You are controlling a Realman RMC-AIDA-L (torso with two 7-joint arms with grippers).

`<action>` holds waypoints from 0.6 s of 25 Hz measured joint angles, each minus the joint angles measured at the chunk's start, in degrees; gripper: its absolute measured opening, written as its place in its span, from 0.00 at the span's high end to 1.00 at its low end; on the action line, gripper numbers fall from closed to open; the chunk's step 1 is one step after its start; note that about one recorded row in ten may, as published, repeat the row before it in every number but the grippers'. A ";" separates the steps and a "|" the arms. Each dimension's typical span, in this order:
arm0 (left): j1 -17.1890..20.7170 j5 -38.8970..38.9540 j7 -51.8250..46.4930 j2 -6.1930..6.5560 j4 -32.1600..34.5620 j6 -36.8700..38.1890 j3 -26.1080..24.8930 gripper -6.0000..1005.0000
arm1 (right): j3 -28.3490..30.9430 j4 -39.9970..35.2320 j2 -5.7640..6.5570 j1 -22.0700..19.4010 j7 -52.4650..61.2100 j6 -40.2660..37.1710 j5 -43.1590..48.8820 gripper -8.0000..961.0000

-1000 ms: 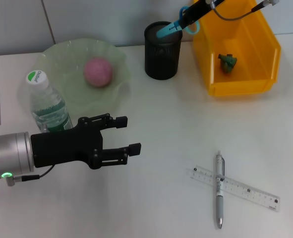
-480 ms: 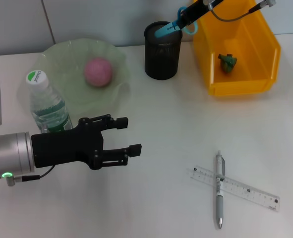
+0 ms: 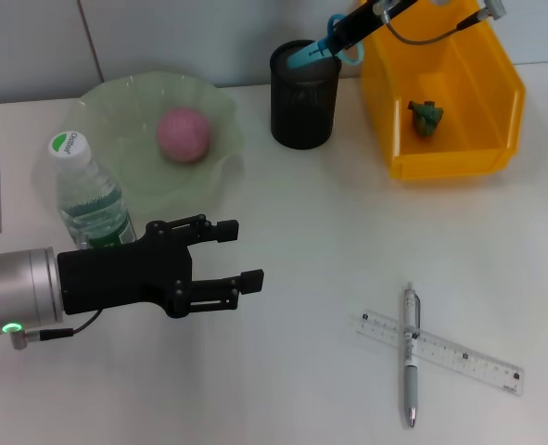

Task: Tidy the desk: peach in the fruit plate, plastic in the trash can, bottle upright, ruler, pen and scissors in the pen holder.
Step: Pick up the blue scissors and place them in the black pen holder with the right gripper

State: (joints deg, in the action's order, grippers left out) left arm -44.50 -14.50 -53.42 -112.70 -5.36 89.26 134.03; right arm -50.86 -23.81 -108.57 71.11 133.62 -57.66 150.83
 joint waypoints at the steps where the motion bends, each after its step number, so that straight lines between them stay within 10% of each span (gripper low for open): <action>1: 0.02 0.00 -0.02 0.00 0.00 0.01 0.00 0.20 | -0.19 0.00 -0.14 -0.03 -0.01 0.23 0.01 0.90; 15: 0.21 0.00 -0.02 0.11 0.00 0.24 0.09 0.20 | -0.56 0.47 -1.00 -0.35 -0.03 2.92 0.17 0.90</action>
State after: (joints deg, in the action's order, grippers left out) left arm -44.29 -14.50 -53.44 -112.59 -5.36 89.50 134.12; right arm -51.42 -23.35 -109.56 70.76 133.59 -54.75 151.00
